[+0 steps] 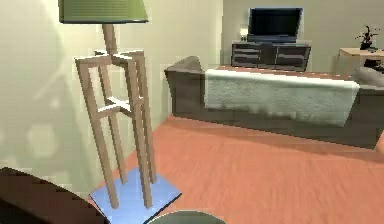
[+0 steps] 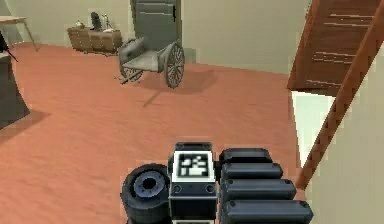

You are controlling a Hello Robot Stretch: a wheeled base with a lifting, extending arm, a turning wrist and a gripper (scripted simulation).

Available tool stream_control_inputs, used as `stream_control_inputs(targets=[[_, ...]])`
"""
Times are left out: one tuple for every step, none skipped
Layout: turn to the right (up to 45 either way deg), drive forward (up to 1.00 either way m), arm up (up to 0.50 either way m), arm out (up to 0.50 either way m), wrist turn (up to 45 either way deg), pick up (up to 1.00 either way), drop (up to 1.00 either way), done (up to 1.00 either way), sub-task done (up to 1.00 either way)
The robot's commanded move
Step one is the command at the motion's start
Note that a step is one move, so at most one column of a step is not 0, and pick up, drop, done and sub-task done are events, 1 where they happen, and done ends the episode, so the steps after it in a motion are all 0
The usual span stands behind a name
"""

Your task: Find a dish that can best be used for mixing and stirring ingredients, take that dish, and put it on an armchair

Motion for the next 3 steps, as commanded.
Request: stream_control_inputs(targets=[[42.0, 0.00, 0.00, 0.00, 0.0, 0.00, 0.00, 0.00, 0.00], [-45.0, 0.00, 0.00, 0.00, 0.0, 0.00, 0.00, 0.00, 0.00], [-45.0, 0.00, 0.00, 0.00, 0.0, 0.00, 0.00, 0.00, 0.00]])
